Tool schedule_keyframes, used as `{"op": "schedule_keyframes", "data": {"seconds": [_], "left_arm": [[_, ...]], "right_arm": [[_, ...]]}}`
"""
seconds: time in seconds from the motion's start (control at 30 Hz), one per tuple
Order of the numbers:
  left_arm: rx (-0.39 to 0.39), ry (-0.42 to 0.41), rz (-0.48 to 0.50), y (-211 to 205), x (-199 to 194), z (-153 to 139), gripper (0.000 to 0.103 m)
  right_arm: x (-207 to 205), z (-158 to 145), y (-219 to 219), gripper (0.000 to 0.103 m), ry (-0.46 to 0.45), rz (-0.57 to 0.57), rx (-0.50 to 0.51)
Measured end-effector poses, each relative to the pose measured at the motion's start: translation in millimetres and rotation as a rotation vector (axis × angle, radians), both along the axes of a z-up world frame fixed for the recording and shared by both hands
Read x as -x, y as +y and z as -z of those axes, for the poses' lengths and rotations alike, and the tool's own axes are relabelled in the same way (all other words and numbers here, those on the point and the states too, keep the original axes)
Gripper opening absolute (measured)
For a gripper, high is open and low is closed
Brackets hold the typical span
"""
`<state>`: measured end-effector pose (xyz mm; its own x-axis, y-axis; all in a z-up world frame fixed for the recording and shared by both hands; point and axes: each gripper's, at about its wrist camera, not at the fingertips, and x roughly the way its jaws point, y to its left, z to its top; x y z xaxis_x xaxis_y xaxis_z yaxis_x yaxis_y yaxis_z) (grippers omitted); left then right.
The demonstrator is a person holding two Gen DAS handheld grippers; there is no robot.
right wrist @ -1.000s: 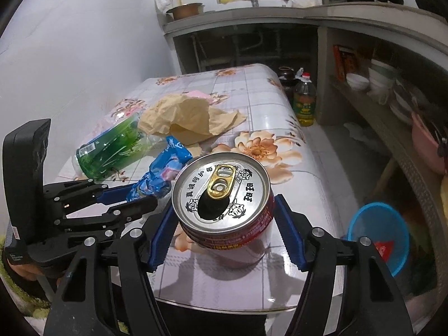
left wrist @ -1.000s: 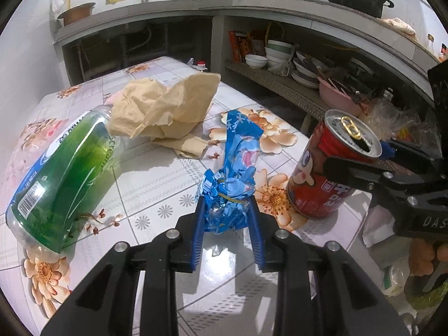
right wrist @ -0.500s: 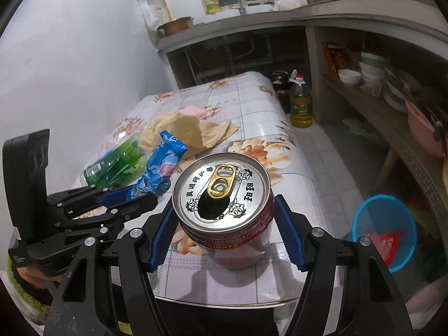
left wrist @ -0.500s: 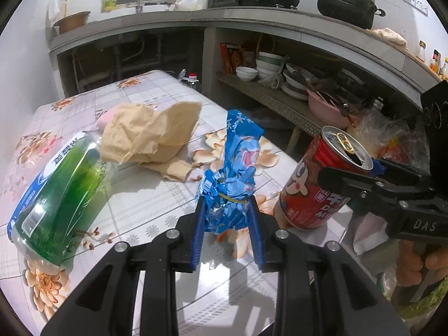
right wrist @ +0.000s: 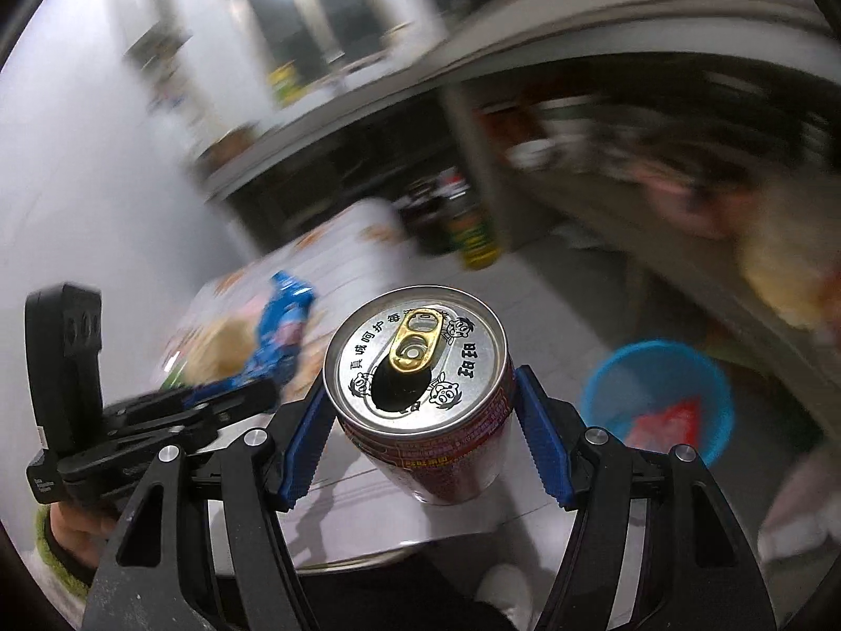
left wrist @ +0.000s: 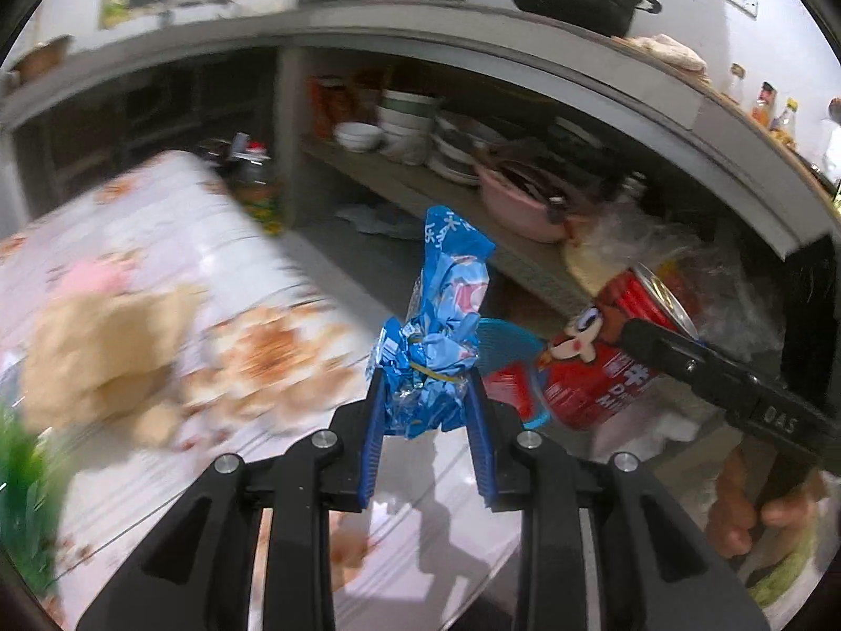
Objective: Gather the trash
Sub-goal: 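Carry the red can and blue wrapper to the blue basket, then open both grippers over the basket to drop can and wrapper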
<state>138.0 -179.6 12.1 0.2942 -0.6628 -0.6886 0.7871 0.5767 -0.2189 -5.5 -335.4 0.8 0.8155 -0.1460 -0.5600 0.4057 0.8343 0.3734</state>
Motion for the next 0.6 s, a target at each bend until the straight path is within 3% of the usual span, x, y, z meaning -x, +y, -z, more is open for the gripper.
{"op": "schedule_keyframes", "data": {"seconds": [0.2,0.37,0.6], "left_arm": [[-0.018,0.199,0.138,-96.6,-15.1,16.8,0.028],[-0.144,0.337,0.176,-175.9,-26.0,65.0,0.029],[-0.262,0.385,0.184,-257.8,-35.0,121.2,0.031]], "right_arm": [[40.9,30.7,-73.3,0.064,0.093,0.258,-0.096],[43.3,76.5,-112.8,0.064,0.160,0.331,-0.204],[23.2,142.0,-164.4,0.064,0.224,0.380,-0.342]]}}
